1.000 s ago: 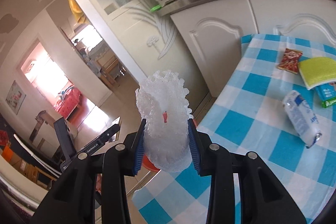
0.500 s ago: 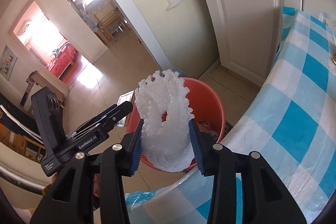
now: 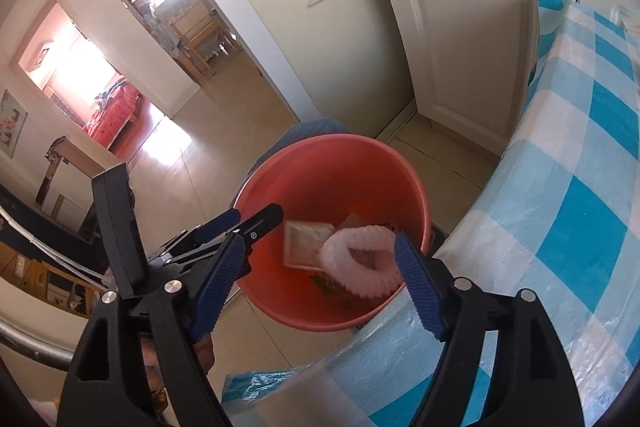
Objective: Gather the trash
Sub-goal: 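Carry the foil tray and foam net to the red bucket and release both, then move both open tools back toward the bottle and sponge on the table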
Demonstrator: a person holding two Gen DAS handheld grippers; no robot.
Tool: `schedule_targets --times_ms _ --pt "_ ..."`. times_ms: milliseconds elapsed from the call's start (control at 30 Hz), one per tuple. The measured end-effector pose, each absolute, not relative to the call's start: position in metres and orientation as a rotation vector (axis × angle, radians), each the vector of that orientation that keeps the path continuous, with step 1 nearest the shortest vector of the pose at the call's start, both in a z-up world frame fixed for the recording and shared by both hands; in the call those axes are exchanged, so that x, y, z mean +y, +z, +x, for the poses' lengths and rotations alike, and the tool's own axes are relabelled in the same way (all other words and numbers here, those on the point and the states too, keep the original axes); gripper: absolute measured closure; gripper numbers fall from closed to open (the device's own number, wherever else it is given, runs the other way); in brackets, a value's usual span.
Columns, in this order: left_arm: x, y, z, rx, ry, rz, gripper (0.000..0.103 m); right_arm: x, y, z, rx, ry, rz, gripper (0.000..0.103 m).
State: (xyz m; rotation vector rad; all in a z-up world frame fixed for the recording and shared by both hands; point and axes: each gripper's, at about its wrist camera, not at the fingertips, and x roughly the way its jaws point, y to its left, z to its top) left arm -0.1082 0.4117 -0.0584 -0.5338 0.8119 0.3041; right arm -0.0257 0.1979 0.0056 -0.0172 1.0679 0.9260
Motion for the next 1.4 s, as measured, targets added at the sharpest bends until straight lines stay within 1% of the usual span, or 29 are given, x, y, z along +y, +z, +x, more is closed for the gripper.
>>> schedule_targets --times_ms 133,233,333,467,833,1400 --pt "0.412 -0.05 -0.114 0.797 0.308 -0.528 0.016 0.183 0.016 -0.028 1.011 0.906 0.011 0.022" --pt "0.412 -0.042 -0.12 0.785 0.317 -0.517 0.015 0.169 0.024 -0.033 0.962 0.889 0.019 0.022" --pt "0.412 -0.037 -0.127 0.78 0.324 -0.518 0.015 0.157 0.031 -0.039 0.91 0.865 0.022 0.015" --pt "0.409 -0.032 -0.132 0.784 0.33 -0.516 0.014 0.141 0.037 -0.047 0.869 0.829 0.005 0.014" --pt "0.385 -0.011 -0.138 0.771 0.297 -0.473 0.014 0.104 0.042 -0.069 0.784 0.755 -0.016 0.013" --pt "0.321 0.03 -0.134 0.742 0.186 -0.369 0.014 0.025 0.045 -0.074 0.684 0.672 0.14 0.014"
